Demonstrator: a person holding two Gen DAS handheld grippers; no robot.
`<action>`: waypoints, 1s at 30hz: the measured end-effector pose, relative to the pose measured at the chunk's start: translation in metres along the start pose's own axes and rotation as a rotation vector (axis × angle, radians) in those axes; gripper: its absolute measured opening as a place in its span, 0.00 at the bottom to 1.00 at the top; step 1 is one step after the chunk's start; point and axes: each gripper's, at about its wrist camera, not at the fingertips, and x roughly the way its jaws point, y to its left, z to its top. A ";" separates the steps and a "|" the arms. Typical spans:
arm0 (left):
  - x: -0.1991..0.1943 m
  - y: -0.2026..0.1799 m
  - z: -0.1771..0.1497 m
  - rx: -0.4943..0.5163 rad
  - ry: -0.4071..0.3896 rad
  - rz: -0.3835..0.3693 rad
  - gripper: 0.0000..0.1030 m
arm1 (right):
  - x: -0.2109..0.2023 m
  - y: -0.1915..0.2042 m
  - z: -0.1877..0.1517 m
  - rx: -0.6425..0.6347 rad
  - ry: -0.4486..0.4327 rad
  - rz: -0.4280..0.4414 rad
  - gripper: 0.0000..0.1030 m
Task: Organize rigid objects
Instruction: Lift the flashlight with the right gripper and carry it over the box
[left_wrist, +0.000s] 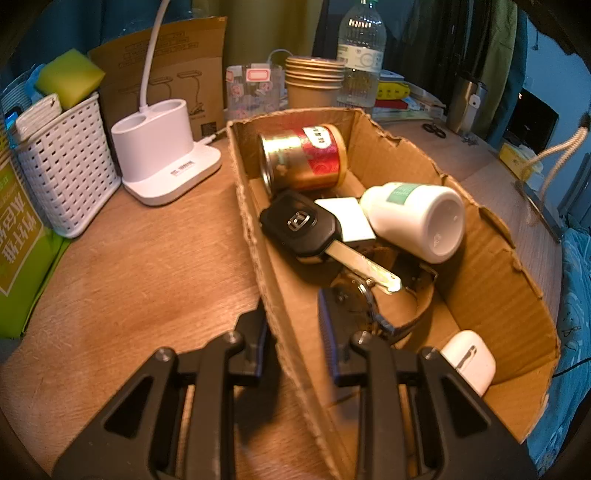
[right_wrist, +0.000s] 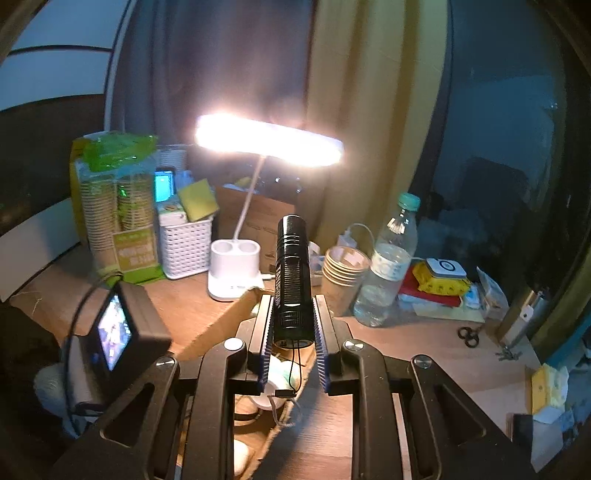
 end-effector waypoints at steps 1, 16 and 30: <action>0.000 0.000 0.000 0.000 0.000 0.000 0.24 | 0.000 0.002 0.000 -0.001 0.000 0.004 0.21; 0.001 0.000 0.000 0.000 0.000 0.000 0.24 | 0.047 0.023 -0.031 0.069 0.101 0.119 0.21; 0.000 0.000 0.000 0.000 0.000 0.000 0.24 | 0.083 0.027 -0.056 0.107 0.203 0.179 0.21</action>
